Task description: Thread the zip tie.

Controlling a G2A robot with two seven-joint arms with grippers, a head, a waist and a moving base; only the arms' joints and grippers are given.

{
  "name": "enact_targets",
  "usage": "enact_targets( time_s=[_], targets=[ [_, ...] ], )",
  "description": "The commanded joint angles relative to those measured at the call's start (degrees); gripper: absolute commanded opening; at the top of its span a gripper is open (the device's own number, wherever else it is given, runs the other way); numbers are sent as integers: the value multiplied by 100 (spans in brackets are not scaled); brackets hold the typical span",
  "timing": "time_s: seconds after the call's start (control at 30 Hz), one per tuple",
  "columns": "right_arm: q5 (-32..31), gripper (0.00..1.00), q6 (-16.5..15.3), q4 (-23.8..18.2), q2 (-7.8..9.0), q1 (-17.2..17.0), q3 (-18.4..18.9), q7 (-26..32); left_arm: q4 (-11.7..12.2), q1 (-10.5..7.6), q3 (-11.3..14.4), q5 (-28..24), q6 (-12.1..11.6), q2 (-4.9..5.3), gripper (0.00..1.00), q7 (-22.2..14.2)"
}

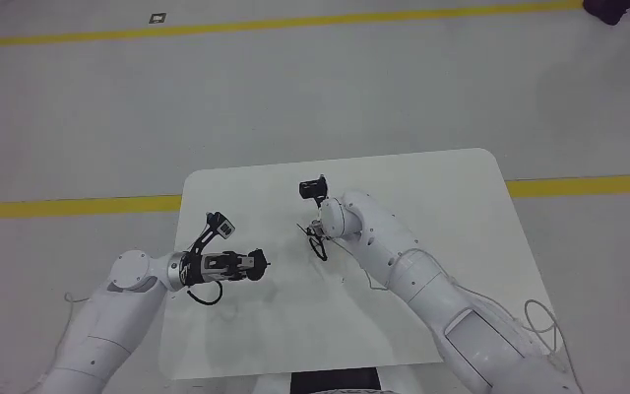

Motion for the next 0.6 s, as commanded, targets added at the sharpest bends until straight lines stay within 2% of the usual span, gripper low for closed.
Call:
enact_targets(
  time_s=[0.0,0.17,0.33,0.57],
  targets=[
    [-73,24,0,-15,-37,-34,15,12,0,0,0,0,0,0,0,0],
    [-204,22,0,52,-143,-77,7,-46,0,0,0,0,0,0,0,0],
    [-82,20,0,201,-226,-42,1,-49,0,0,0,0,0,0,0,0],
    [29,21,-29,297,-268,1,-11,-93,0,0,0,0,0,0,0,0]
  ],
)
